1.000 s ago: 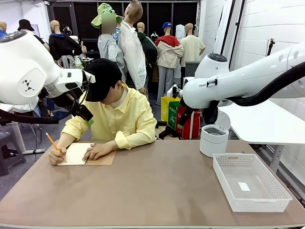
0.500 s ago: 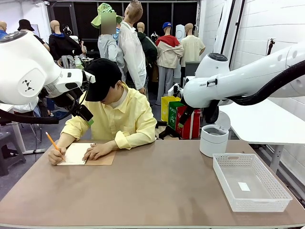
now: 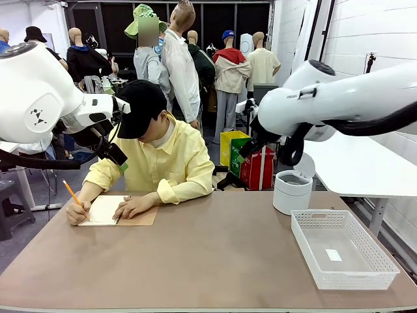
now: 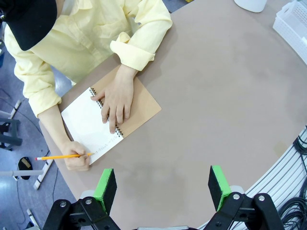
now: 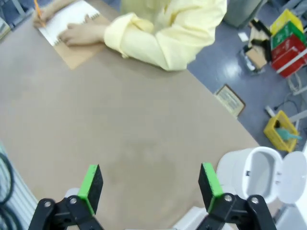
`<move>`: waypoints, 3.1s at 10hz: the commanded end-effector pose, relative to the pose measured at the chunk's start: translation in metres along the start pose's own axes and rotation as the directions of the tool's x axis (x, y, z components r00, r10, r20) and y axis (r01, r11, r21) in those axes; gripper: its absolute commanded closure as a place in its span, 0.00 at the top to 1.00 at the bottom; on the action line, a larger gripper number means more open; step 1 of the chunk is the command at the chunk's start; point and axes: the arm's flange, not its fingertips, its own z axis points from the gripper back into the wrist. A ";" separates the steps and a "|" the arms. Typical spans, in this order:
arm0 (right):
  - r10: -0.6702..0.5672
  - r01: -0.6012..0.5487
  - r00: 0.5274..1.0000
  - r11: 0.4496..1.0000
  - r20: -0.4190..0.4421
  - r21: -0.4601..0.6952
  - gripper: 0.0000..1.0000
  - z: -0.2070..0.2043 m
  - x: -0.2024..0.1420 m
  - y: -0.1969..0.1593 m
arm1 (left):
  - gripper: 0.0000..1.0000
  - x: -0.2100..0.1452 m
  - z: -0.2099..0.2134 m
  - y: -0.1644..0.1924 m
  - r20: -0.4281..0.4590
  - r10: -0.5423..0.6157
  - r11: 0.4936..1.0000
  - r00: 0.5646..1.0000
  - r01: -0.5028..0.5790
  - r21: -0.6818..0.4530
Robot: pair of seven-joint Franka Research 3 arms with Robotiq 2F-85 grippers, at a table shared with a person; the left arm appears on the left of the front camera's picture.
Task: Sort the paper based on its condition.
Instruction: If a person hands you a paper, place it in the Organizing basket , and if it's crumpled, put it in the Trash can.
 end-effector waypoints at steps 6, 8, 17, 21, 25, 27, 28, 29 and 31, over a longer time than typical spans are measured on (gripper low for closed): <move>0.158 -0.185 0.966 0.976 0.207 0.119 1.00 0.009 -0.042 0.040 | 1.00 0.000 0.001 0.001 0.000 0.005 1.000 1.000 -0.005 0.002; 0.188 -0.216 0.962 0.968 0.198 0.131 1.00 0.007 -0.037 0.046 | 1.00 0.000 0.001 0.001 0.000 0.005 1.000 1.000 -0.005 0.002; 0.148 -0.171 0.971 0.979 0.189 0.112 1.00 0.016 -0.039 0.051 | 1.00 0.000 0.001 0.001 0.000 0.005 1.000 1.000 -0.005 0.002; 0.148 -0.171 0.971 0.979 0.189 0.112 1.00 0.016 -0.039 0.051 | 1.00 0.000 0.001 0.001 0.000 0.005 1.000 1.000 -0.005 0.002; 0.148 -0.171 0.971 0.979 0.189 0.112 1.00 0.016 -0.039 0.051 | 1.00 0.000 0.001 0.001 0.000 0.005 1.000 1.000 -0.005 0.002; 0.148 -0.171 0.971 0.979 0.189 0.112 1.00 0.016 -0.039 0.051 | 1.00 0.000 0.001 0.001 0.000 0.005 1.000 1.000 -0.005 0.002; 0.148 -0.171 0.971 0.979 0.189 0.112 1.00 0.016 -0.039 0.051 | 1.00 0.000 0.001 0.001 0.000 0.005 1.000 1.000 -0.005 0.002; 0.148 -0.171 0.971 0.979 0.189 0.112 1.00 0.016 -0.039 0.051 | 1.00 0.000 0.001 0.001 0.000 0.005 1.000 1.000 -0.005 0.002; 0.148 -0.171 0.971 0.979 0.189 0.112 1.00 0.016 -0.039 0.051 | 1.00 0.000 0.001 0.001 0.000 0.005 1.000 1.000 -0.005 0.002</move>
